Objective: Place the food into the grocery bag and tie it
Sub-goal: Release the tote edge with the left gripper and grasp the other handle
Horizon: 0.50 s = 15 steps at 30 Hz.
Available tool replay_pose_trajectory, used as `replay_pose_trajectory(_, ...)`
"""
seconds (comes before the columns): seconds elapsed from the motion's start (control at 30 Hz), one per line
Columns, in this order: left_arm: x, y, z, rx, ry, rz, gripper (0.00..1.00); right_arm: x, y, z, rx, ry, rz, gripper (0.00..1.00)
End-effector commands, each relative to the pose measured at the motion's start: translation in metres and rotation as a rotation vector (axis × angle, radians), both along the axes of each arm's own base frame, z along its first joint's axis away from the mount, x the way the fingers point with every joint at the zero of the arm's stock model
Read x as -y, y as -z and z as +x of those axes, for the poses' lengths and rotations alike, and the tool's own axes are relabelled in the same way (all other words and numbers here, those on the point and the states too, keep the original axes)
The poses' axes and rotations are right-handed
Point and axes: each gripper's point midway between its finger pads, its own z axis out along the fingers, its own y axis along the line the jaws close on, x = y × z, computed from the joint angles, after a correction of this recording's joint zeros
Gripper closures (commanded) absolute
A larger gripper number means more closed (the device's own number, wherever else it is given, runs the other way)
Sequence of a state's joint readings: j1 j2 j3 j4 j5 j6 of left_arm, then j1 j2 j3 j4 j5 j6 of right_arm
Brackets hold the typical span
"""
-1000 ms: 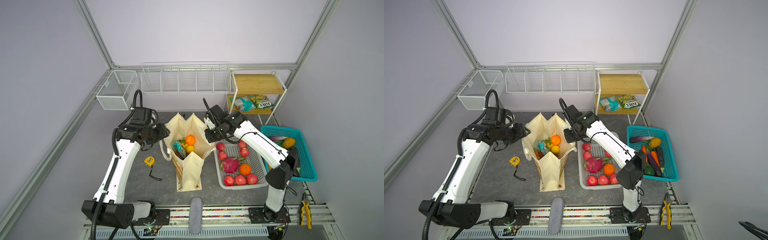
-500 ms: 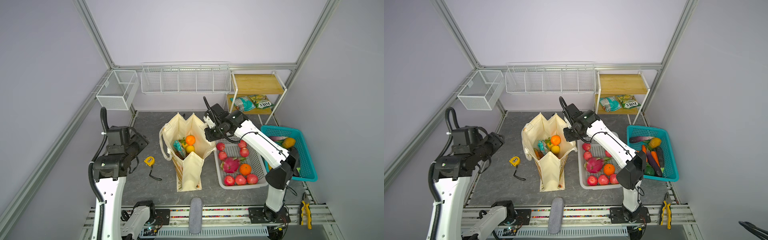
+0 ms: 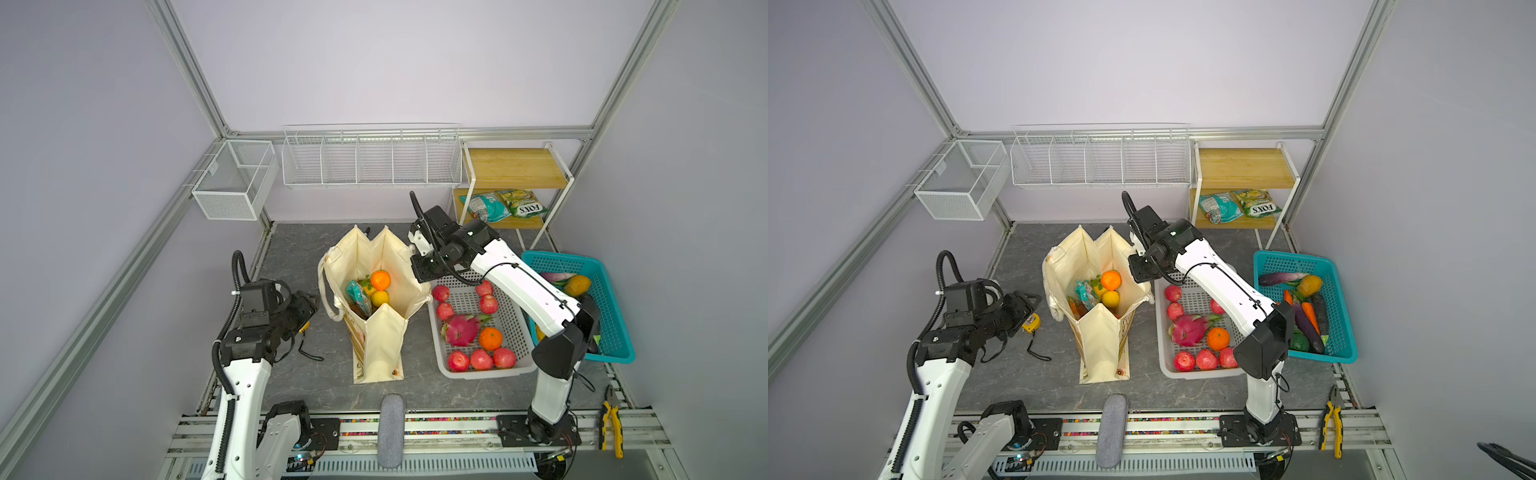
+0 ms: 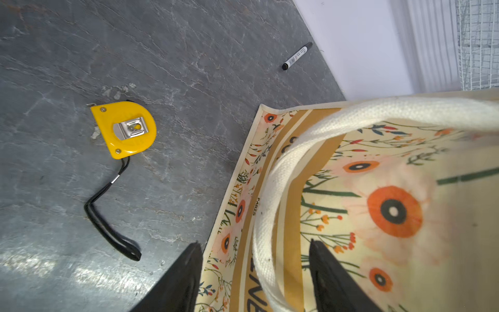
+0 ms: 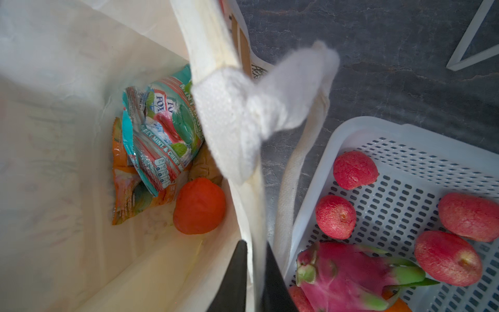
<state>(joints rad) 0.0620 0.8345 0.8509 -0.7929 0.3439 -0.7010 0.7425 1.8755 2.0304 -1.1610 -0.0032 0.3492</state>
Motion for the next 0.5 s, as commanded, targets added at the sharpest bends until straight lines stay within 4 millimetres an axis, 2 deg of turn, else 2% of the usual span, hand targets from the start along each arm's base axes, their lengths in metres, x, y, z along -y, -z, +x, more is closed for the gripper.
replay_pose_trajectory(0.0, 0.006, 0.005, 0.004, 0.013, 0.04, -0.018, 0.36, 0.001, -0.01, -0.008, -0.005, -0.016, 0.039, 0.92)
replay_pose_trajectory(0.27, 0.013, 0.015, 0.008, -0.006, 0.076, -0.044, 0.34, -0.002, -0.01, -0.009, -0.018, -0.017, 0.056, 0.93)
replay_pose_trajectory(0.47, 0.018, 0.031, 0.012, -0.057, 0.108, -0.058, 0.37, -0.003, -0.009, -0.009, -0.019, -0.016, 0.058, 0.93)
